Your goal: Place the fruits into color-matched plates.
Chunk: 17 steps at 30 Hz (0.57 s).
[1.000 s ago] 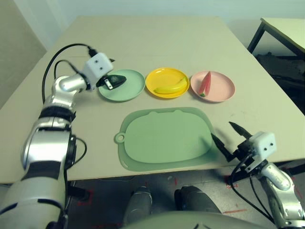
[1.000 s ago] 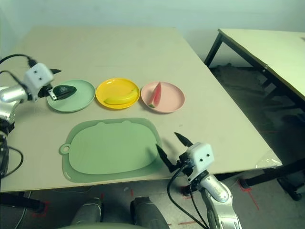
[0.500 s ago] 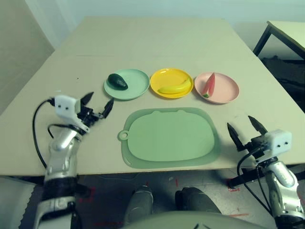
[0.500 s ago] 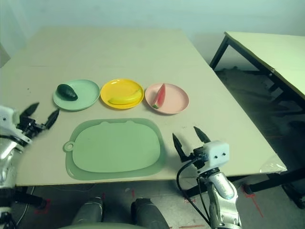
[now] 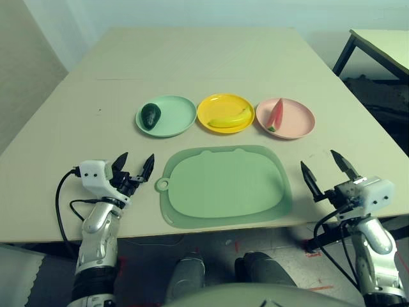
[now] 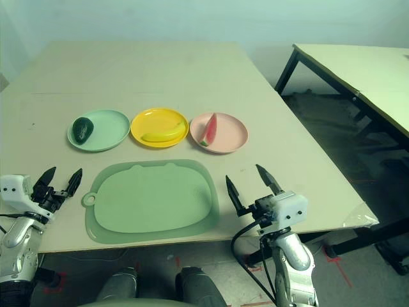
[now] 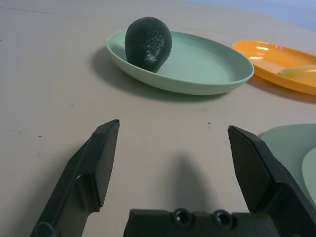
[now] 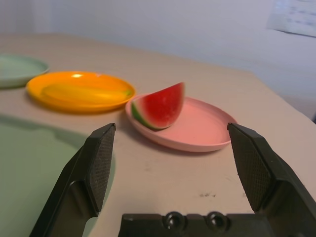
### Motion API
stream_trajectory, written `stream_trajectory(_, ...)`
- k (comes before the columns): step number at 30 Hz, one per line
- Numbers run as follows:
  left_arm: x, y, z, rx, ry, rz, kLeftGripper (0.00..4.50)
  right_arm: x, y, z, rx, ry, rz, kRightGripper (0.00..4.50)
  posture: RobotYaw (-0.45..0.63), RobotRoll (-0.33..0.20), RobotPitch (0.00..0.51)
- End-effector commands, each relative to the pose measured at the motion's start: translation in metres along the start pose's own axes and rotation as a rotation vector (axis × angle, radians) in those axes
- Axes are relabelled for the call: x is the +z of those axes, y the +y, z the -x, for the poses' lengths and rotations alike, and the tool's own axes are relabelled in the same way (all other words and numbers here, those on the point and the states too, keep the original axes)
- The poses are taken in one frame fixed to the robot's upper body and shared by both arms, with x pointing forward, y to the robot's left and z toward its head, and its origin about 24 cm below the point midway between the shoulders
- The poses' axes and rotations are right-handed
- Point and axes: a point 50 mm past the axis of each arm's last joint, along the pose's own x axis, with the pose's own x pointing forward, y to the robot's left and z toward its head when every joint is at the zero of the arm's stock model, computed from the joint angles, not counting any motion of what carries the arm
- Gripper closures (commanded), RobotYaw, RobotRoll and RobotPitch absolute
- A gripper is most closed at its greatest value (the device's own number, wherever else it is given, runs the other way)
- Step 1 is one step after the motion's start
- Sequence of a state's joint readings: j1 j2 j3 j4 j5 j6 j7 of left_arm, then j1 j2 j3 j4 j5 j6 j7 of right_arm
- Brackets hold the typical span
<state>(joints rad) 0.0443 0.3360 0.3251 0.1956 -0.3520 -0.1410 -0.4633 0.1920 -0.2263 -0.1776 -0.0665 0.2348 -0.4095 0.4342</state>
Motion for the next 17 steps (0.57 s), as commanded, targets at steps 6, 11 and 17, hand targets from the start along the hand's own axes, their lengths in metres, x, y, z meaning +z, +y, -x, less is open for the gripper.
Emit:
stream_trajectory(6,0.007,0.002,0.007,0.014,0.01,-0.04,0.03,0.002,0.019,-0.016,-0.097,-0.002,-0.08,0.0,0.19,0.0,0.088)
stream_trajectory(11,0.011,0.001,0.014,0.018,0.004,-0.051,0.03,0.001,0.027,-0.015,-0.078,-0.007,-0.089,0.0,0.21,0.0,0.096)
stream_trajectory(17,0.007,0.001,0.017,0.017,0.015,-0.055,0.03,0.004,0.034,-0.01,-0.076,-0.013,-0.099,0.0,0.2,0.0,0.09)
